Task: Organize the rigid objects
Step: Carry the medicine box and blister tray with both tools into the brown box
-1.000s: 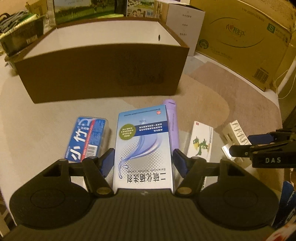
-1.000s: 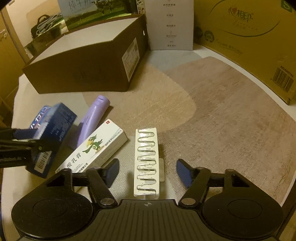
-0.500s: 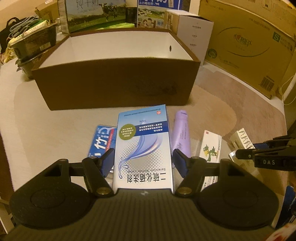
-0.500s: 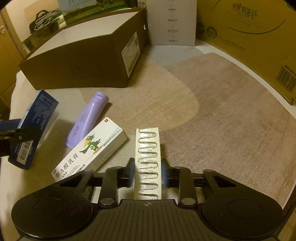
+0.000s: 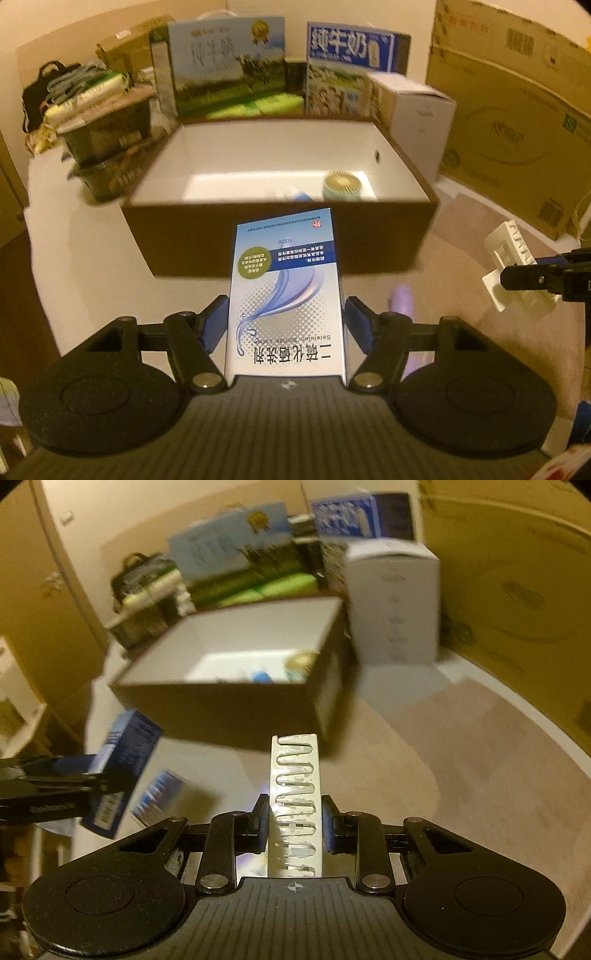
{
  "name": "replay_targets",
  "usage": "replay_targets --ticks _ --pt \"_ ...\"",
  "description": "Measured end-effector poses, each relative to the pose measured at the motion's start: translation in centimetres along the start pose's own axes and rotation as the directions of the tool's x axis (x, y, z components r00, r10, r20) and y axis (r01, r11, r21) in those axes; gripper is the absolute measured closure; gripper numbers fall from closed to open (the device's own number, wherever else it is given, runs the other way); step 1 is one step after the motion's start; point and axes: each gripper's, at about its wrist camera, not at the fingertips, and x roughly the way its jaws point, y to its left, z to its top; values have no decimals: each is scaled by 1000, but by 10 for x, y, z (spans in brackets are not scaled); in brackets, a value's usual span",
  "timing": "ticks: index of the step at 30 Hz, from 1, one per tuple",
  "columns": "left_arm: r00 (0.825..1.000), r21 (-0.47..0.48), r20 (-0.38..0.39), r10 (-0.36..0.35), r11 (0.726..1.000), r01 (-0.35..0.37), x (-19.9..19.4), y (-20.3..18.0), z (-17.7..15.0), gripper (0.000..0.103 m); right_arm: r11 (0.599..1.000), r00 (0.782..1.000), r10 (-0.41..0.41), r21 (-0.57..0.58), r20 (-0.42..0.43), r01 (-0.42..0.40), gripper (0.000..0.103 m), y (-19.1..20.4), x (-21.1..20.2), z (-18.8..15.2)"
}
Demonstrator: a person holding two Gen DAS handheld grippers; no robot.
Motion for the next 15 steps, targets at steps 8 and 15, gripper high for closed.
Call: replay_targets --ticks 8,15 --pt "995 33 73 62 997 -64 4 29 59 38 995 994 93 -53 64 -89 75 38 19 54" --pt "992 72 94 88 993 -95 26 43 105 37 991 989 114 -85 96 -106 75 64 47 103"
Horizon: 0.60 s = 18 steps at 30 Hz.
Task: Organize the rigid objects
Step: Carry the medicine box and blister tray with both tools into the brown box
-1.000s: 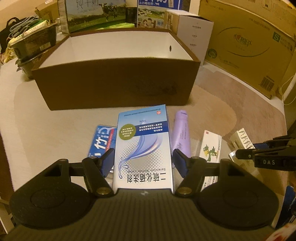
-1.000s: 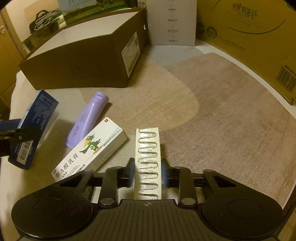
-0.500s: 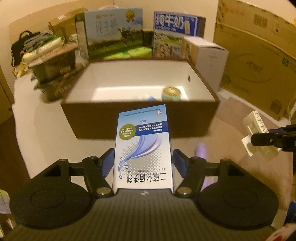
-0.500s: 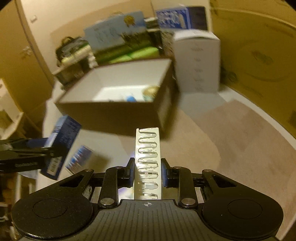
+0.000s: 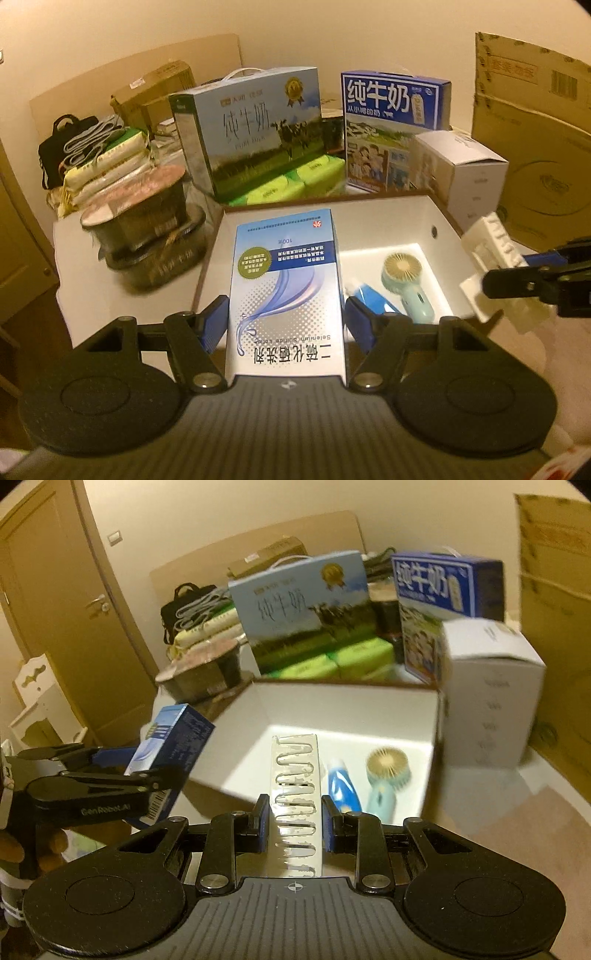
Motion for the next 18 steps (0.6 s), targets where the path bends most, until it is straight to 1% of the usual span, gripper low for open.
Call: replay_targets --ticks 4,9,13,18 --pt "1000 14 -8 0 1000 0 22 2 18 37 1000 1000 -7 10 3 7 75 5 29 25" --pt "999 8 -42 14 1000 -13 54 9 32 37 999 999 -32 24 -34 33 75 3 68 43" --pt "996 -2 -90 12 1000 -13 82 14 35 37 997 995 -66 25 -71 68 75 -3 95 46" --pt "991 29 -127 35 999 -32 108 16 32 37 995 988 -94 20 -123 97 75 -10 124 38"
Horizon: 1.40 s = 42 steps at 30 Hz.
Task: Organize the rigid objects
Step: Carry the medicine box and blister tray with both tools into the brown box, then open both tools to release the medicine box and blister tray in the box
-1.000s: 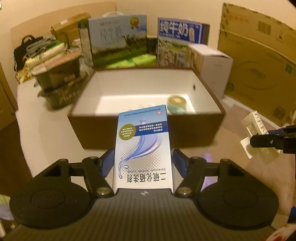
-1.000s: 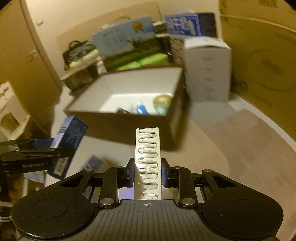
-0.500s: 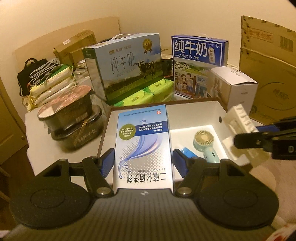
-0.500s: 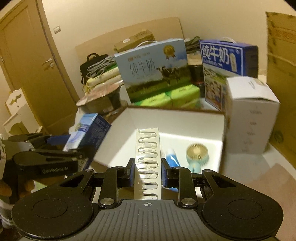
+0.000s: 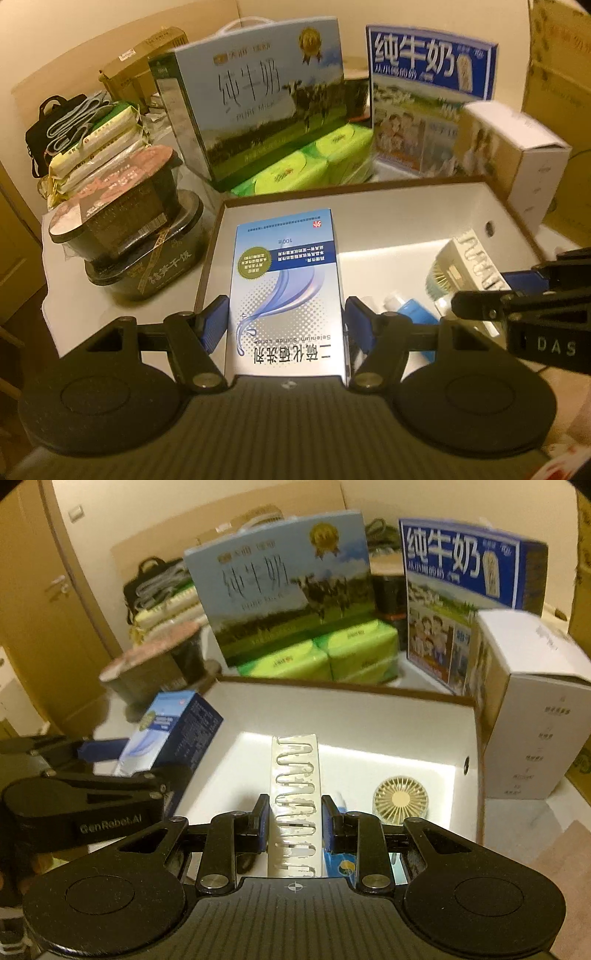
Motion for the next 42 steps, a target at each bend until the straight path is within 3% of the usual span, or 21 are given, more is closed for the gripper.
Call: replay_targets --ticks 19,42 --pt "990 18 -131 57 998 -55 62 9 -15 36 999 997 -1 45 -76 5 75 -13 47 -8" --pt "992 3 -117 49 999 -49 52 20 -23 36 999 996 -25 44 -85 28 75 -6 53 -8"
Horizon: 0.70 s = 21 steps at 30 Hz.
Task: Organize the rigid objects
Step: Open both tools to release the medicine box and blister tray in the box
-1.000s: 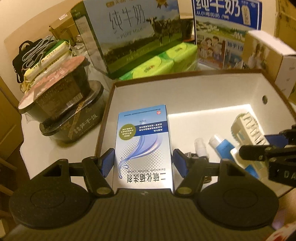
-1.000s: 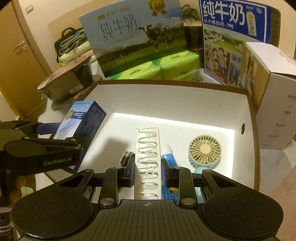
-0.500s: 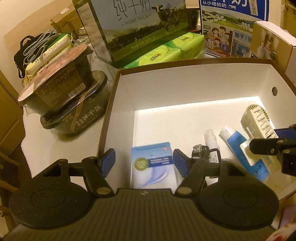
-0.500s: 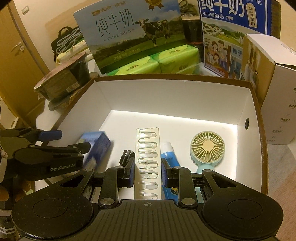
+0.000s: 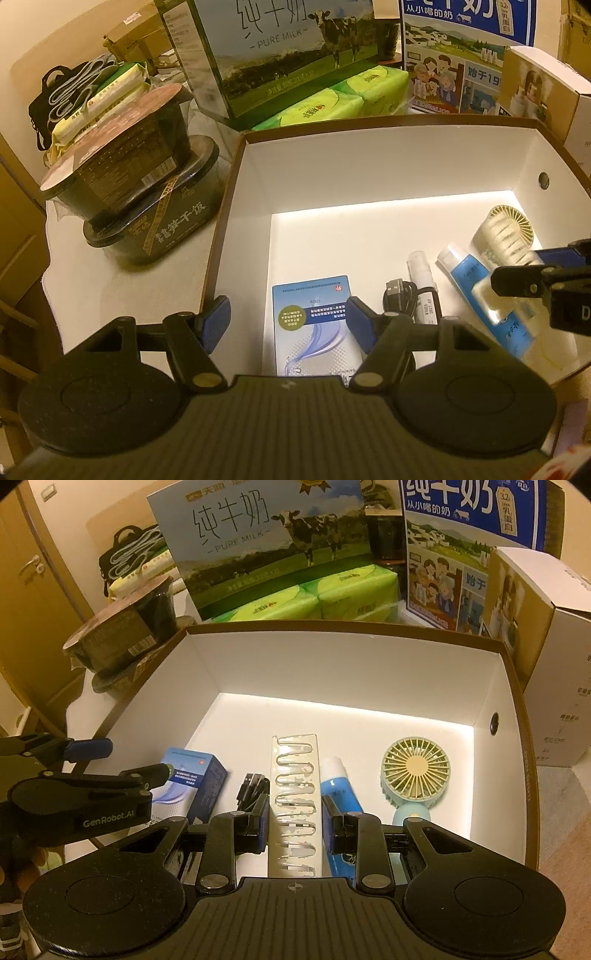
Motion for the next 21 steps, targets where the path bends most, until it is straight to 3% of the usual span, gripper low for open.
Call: replay_targets --ticks 2,4,6,21 --pt "1000 -4 1 -6 1000 6 -3 1 -1 36 1000 1000 6 1 11 -6 72 0 -1 0" --pt "1000 -1 5 -6 1000 6 -6 2 -2 36 1000 1000 6 -17 27 -5 44 1 -5 0" --pt "1000 2 11 1 1000 -1 -10 3 -4 36 999 999 6 -36 51 -4 36 1 -10 -1" --pt "996 -26 82 -22 999 25 -63 7 -18 36 998 993 9 -60 116 -2 36 -10 -63 -23"
